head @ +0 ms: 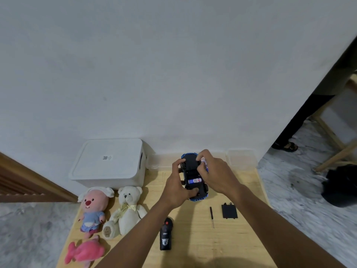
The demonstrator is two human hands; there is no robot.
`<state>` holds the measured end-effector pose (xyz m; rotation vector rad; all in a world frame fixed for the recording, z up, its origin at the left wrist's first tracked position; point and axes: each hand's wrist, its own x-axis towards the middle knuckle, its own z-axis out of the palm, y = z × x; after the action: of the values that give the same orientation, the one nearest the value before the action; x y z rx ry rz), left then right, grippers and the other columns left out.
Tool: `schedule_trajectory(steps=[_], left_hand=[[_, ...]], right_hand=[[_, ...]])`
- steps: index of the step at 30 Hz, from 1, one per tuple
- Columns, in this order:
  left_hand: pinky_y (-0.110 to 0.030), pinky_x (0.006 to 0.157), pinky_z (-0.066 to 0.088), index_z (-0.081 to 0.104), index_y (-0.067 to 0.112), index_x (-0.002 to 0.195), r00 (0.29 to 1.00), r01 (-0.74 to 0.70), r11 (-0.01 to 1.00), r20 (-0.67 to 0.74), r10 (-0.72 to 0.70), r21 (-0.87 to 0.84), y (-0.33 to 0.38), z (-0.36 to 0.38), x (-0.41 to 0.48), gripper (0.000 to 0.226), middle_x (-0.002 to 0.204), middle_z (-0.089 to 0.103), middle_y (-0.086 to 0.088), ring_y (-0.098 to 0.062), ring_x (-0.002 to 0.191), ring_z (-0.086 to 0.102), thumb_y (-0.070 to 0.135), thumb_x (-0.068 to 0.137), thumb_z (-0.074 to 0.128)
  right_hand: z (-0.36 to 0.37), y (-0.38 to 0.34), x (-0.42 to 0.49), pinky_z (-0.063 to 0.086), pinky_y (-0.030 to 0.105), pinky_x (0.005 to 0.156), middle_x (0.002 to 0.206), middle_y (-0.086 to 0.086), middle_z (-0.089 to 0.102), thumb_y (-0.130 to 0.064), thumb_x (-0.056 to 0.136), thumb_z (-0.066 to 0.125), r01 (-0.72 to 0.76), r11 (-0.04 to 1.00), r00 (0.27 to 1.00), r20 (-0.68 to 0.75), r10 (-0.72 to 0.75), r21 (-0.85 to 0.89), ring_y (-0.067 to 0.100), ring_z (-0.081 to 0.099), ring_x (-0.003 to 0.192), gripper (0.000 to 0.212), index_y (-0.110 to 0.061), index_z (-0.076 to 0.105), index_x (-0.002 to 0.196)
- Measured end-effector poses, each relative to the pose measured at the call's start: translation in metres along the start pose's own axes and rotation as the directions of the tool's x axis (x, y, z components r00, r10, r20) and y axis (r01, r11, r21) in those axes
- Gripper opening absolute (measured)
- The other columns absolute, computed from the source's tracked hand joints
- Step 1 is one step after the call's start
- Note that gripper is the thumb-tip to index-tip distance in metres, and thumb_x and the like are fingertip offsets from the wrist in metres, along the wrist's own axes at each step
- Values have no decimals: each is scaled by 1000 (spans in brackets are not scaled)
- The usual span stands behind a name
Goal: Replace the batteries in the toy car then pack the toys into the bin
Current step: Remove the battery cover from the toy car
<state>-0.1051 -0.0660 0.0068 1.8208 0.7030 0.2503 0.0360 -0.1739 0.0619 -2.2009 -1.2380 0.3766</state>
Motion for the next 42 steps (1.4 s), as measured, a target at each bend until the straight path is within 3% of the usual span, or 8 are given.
schedule_trajectory(steps=[3, 7, 11, 14, 19, 22, 36, 42], left_hand=[[-23, 85, 57, 26, 43, 142, 1000, -1, 1000, 8, 1, -6, 1, -1, -1, 101, 129, 57, 10, 7, 108, 60, 10, 69, 86], [-37, 95, 58, 26, 44, 142, 1000, -5, 1000, 20, 5, -16, 2, -2, -1, 100, 124, 56, 21, -14, 119, 62, 8, 70, 86], [-37, 95, 57, 26, 45, 142, 1000, -13, 1000, 22, 13, -21, 3, -1, -2, 101, 126, 53, 24, -18, 119, 62, 8, 70, 87], [-32, 91, 58, 25, 46, 141, 1000, -11, 1000, 17, 11, -23, 4, 0, -2, 102, 128, 54, 18, -15, 113, 64, 9, 70, 88], [-17, 74, 56, 23, 43, 144, 1000, -14, 1000, 16, 14, -23, 6, 2, -2, 107, 130, 53, 12, -6, 97, 69, 7, 69, 90], [-13, 70, 53, 23, 39, 146, 999, -32, 999, 1, 32, -28, 9, 5, -3, 107, 130, 54, 13, 2, 91, 69, 6, 69, 91], [-18, 78, 56, 28, 35, 144, 992, -98, 995, -89, 95, -36, 4, 11, -5, 109, 120, 56, 37, 2, 103, 66, -5, 63, 89], [-15, 80, 54, 29, 29, 146, 988, -121, 992, -104, 118, -24, 4, 11, -7, 105, 122, 55, 29, 4, 102, 66, -2, 66, 90]], right_hand=[[-2, 3, 1, 42, 32, 57, 59, -4, 57, -28, 101, 42, -83, 995, 996, -21, 84, 61, 14, 54, 53, 15, -25, 55, 96], [0, 7, -2, 42, 33, 59, 57, -2, 56, -54, 102, 41, -201, 975, 978, -37, 205, 95, 14, 54, 56, 41, -20, 52, 81], [4, 7, -7, 32, 34, 53, 51, -2, 40, -45, 105, 41, -265, 961, 963, -31, 268, 81, 16, 39, 49, 55, -12, 41, 62], [7, 8, -9, 35, 31, 52, 48, -1, 39, -39, 96, 55, -333, 937, 941, -22, 337, 105, 15, 38, 45, 52, -13, 40, 53], [15, 0, -16, 44, 25, 56, 70, -13, 64, -52, 76, 71, -403, 915, 915, -22, 402, -27, 10, 63, 68, 28, -27, 62, 71], [22, -5, -21, 46, 28, 61, 85, -13, 64, -60, 71, 71, -405, 912, 913, -72, 401, -65, 14, 63, 81, 33, -30, 61, 79], [29, -20, -17, 45, 28, 59, 82, -7, 65, -50, 72, 75, -510, 860, 857, -65, 511, 33, 20, 62, 77, 35, -23, 65, 91], [30, -19, -13, 47, 25, 58, 83, -7, 69, -49, 63, 78, -571, 809, 817, 7, 576, 141, 18, 67, 77, 36, -23, 67, 86]])
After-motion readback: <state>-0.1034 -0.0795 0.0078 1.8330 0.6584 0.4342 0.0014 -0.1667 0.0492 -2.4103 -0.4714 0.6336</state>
